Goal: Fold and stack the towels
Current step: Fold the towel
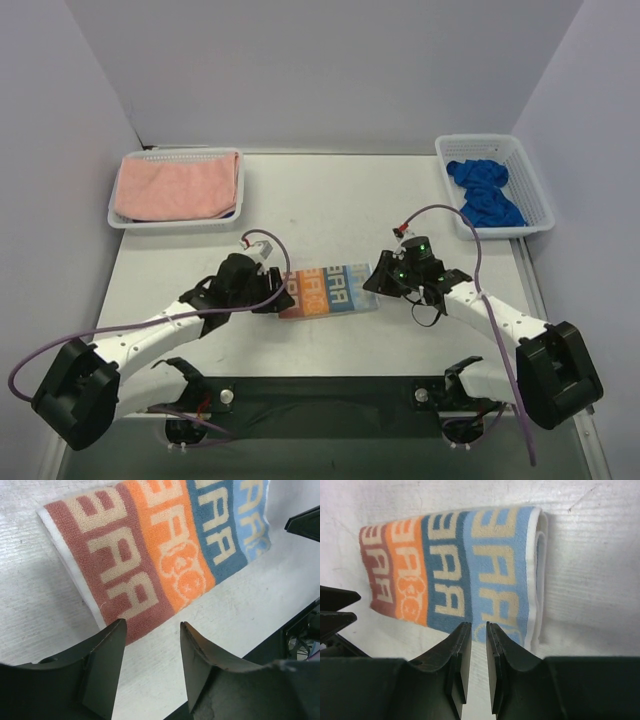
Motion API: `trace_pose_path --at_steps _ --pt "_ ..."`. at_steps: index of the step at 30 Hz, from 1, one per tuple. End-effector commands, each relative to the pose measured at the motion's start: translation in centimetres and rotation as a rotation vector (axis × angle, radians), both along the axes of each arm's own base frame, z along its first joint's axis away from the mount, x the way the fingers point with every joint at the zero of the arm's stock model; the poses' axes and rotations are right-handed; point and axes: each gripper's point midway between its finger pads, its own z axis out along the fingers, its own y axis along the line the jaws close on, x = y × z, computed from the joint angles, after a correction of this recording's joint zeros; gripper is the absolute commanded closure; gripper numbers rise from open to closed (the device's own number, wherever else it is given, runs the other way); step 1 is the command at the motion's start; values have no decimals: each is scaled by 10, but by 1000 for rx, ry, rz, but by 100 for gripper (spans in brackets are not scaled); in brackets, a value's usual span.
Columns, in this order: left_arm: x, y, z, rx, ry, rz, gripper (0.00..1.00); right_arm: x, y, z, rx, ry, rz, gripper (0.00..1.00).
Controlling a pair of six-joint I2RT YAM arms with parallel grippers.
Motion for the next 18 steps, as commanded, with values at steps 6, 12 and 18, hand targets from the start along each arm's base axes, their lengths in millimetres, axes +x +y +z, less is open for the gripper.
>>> trace_pose_path --at_steps 6,12,18 --pt "-6 -3 -25 4 62 -3 54 -4 1 -27 14 73 -50 80" --pt "-14 12 -46 51 107 58 64 -19 -28 -62 -43 141 -137 80" --pt "-2 10 10 5 7 71 44 -5 -23 -14 -155 11 9 79"
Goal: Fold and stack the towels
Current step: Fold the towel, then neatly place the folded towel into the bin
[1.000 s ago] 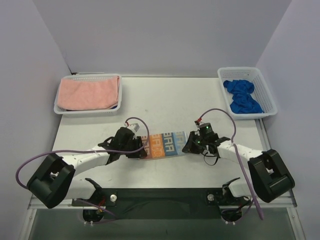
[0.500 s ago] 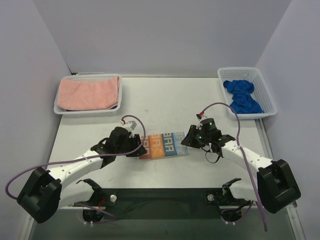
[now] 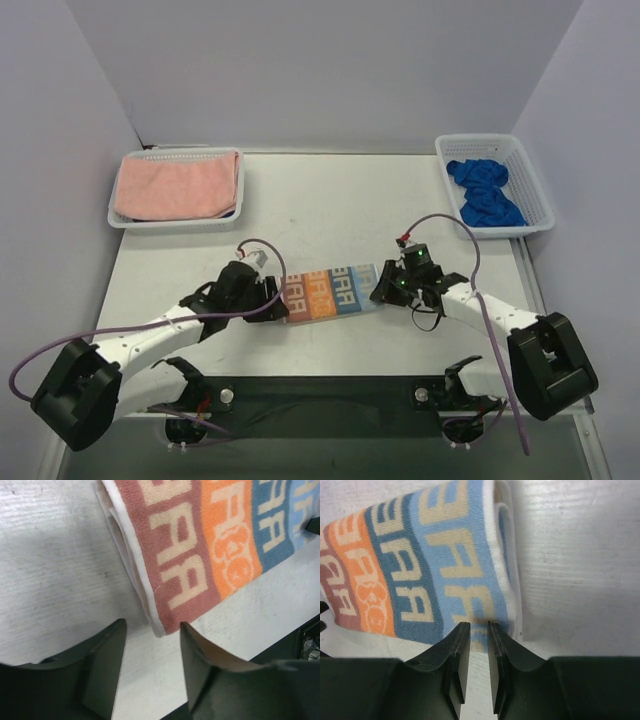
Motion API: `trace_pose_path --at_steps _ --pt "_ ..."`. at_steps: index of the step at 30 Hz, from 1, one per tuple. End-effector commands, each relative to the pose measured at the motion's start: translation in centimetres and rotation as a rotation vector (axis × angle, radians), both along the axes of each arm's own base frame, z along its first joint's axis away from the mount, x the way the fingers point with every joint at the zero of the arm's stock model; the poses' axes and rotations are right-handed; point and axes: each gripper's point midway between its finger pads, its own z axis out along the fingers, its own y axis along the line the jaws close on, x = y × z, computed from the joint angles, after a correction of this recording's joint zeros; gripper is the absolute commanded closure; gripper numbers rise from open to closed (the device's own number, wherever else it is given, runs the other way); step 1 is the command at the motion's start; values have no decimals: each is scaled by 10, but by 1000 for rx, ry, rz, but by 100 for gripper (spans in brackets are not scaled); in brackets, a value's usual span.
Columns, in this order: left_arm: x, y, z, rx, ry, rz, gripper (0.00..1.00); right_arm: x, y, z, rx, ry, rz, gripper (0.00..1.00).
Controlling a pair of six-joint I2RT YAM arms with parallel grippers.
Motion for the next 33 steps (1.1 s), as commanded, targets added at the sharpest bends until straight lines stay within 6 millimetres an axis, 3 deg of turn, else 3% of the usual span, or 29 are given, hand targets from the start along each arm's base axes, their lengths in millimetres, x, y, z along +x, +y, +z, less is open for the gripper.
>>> trace_pose_path --at_steps 1,2,5,6,8,9,10,11,13,14,16,17,19,21,27,33 --pt "18 -5 53 -47 -110 31 40 4 -4 29 -132 -75 108 77" --pt "20 -5 68 -66 -148 39 32 15 5 48 -133 -130 130 71" --pt "31 3 99 -73 -215 81 23 17 25 70 -221 -214 253 55" --pt "32 8 101 -57 -221 84 19 21 30 75 -273 -254 287 42" --pt "45 29 107 -45 -226 149 15 7 56 79 -313 -289 409 34" --pt "45 40 101 -19 -205 164 12 10 70 83 -328 -304 448 29" --pt "46 49 99 -24 -185 178 10 -2 86 82 -353 -325 538 28" --pt "53 71 95 -10 -168 249 8 -2 94 74 -400 -326 568 26" --pt "53 92 87 19 -147 282 3 -2 115 80 -445 -373 642 25" --pt "55 105 82 44 -135 304 3 -13 129 70 -473 -370 710 24" --pt "53 113 74 75 -112 311 3 -15 151 75 -484 -408 765 24" --pt "54 117 68 92 -99 314 3 -25 161 65 -503 -401 814 24" --pt "52 129 54 119 -71 346 3 -27 178 67 -507 -426 854 25" --pt "53 141 46 148 -41 386 2 -37 200 55 -557 -440 943 27" --pt "56 147 44 168 -44 414 3 -41 209 31 -632 -426 1003 30" --pt "56 147 44 168 -44 416 2 -41 212 10 -675 -401 1047 41"
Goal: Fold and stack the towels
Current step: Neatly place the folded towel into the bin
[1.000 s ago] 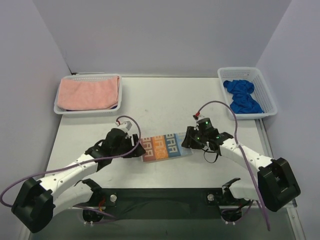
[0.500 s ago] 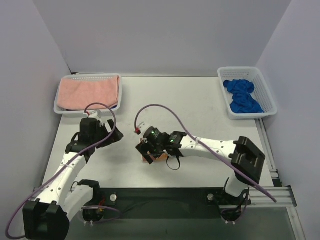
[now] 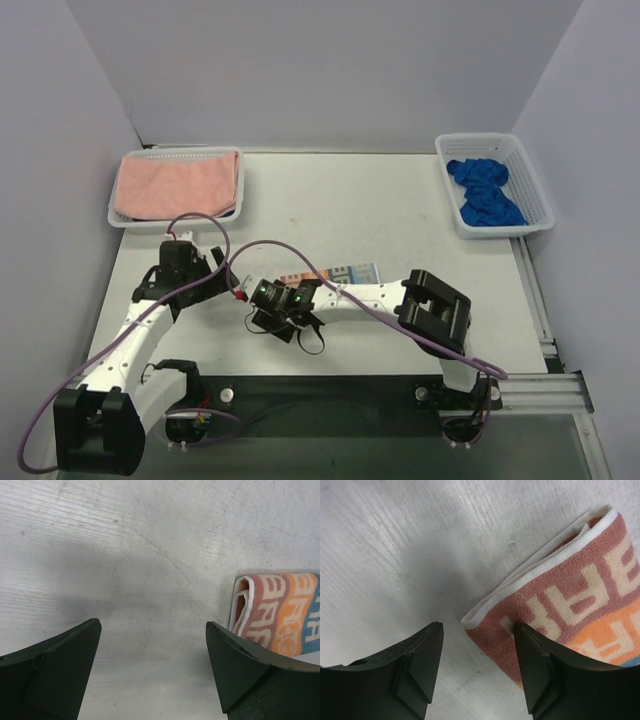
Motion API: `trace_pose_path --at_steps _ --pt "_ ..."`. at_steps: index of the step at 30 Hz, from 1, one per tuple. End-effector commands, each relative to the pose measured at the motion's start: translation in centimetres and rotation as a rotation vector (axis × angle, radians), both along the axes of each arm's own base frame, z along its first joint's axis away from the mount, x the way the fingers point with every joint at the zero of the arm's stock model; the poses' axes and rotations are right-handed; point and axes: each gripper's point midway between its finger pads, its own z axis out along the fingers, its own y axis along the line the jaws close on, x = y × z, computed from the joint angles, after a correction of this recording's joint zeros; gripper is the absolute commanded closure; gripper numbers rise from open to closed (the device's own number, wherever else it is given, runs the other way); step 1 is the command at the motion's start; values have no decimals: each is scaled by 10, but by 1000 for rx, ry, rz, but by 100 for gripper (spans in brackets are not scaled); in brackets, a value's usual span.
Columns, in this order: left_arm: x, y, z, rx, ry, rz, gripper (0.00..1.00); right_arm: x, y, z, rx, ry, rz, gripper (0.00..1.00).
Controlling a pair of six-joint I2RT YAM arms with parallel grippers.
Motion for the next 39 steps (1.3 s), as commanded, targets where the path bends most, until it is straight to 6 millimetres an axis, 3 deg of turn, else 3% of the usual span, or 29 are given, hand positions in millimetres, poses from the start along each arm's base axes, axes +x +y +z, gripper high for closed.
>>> trace_pose_path --at_steps 1,6,9,10,13,17,19,20,22,29,36,39 --pt "5 4 5 17 -22 7 3 6 -3 -1 -56 -31 16 43" --pt "5 3 3 12 -15 11 2 4 -5 -16 -99 -18 46 57" --pt "6 3 2 8 -8 12 3 3 -11 -26 -130 -14 51 72" --pt "6 3 1 9 -5 11 3 3 -13 -28 -138 -17 49 82" --pt "5 -2 0 -20 -3 3 3 6 -14 -24 -110 1 19 100" --pt "5 -23 1 -140 -1 -14 3 2 -10 -8 55 129 -26 100" --pt "6 -41 5 -223 -9 -24 2 11 0 17 189 111 -31 100" --pt "6 -48 8 -247 -14 -34 3 9 -4 16 209 118 -37 100" --pt "5 -65 12 -299 -12 -43 3 14 4 35 315 127 -47 100" --pt "17 -114 27 -434 -65 -95 2 26 8 64 519 118 -94 100" --pt "21 -140 12 -523 -14 -87 3 26 3 65 529 116 -106 100" --pt "19 -136 0 -485 25 -33 3 28 2 64 529 110 -111 100"
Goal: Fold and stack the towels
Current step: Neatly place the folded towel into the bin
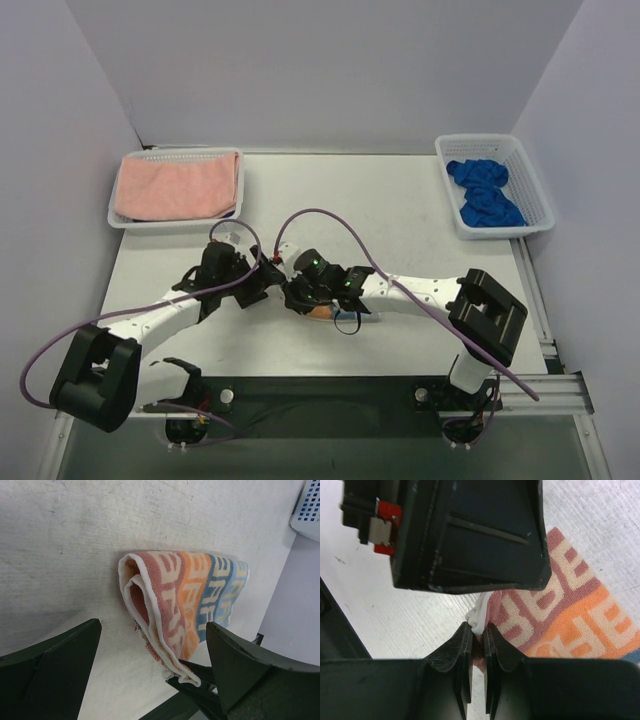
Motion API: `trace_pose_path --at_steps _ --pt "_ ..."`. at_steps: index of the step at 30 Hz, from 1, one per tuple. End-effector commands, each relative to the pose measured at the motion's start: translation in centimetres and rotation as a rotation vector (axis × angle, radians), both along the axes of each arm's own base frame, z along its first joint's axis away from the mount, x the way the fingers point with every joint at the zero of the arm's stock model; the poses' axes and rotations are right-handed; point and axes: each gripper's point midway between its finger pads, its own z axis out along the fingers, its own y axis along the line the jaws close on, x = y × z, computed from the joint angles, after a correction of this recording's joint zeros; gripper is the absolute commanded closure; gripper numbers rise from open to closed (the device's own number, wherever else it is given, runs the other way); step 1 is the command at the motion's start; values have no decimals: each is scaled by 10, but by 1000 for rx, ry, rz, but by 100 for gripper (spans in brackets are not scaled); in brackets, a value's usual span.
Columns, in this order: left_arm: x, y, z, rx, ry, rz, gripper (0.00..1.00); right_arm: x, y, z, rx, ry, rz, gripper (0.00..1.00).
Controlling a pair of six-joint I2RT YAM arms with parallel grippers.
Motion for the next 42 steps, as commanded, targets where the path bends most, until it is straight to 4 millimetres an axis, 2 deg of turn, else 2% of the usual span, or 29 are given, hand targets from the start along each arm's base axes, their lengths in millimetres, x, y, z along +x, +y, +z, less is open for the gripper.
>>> trace_pose_path --at_steps 1,14,18,21,22,24,25,28,29,31,32,33,35,36,39,41,42 --pt "8 -7 4 -42 -20 55 3 5 6 21 71 -25 -8 100" --pt "3 -32 -29 -70 60 69 3 10 6 20 86 -30 -38 100" --pt "1 -40 -31 -66 52 64 8 11 6 19 88 -31 -44 100" --pt "0 -37 -35 -52 51 87 19 11 5 17 85 -30 -47 100" --pt "1 -36 -35 -57 47 98 29 11 4 17 85 -29 -48 100" --pt "0 -32 -39 -55 48 117 41 11 4 16 83 -29 -47 100" --pt "1 -32 -39 -57 41 119 53 10 4 16 83 -26 -47 100" --pt "4 -32 -37 -50 16 114 72 9 3 15 81 -24 -46 100" --pt "5 -32 -36 -44 8 108 82 9 2 14 78 -22 -48 100" --pt "9 -34 -30 -28 -37 73 89 9 0 12 69 -22 -55 98" --pt "11 -33 -28 -18 -53 68 96 9 -2 11 62 -22 -60 89" --pt "13 -33 -25 -13 -75 61 99 9 -5 13 59 -27 -69 66" --pt "20 -31 -18 11 -125 41 100 14 -16 13 26 -52 -109 44" --pt "23 -30 -13 28 -158 22 100 14 -24 17 24 -66 -124 29" --pt "35 -27 0 81 -218 -10 100 19 -53 21 -38 -114 -185 16" --pt "46 -26 12 120 -254 -29 100 24 -78 19 -88 -136 -245 14" --pt "59 -29 30 147 -318 -60 100 25 -87 29 -73 -154 -269 13"
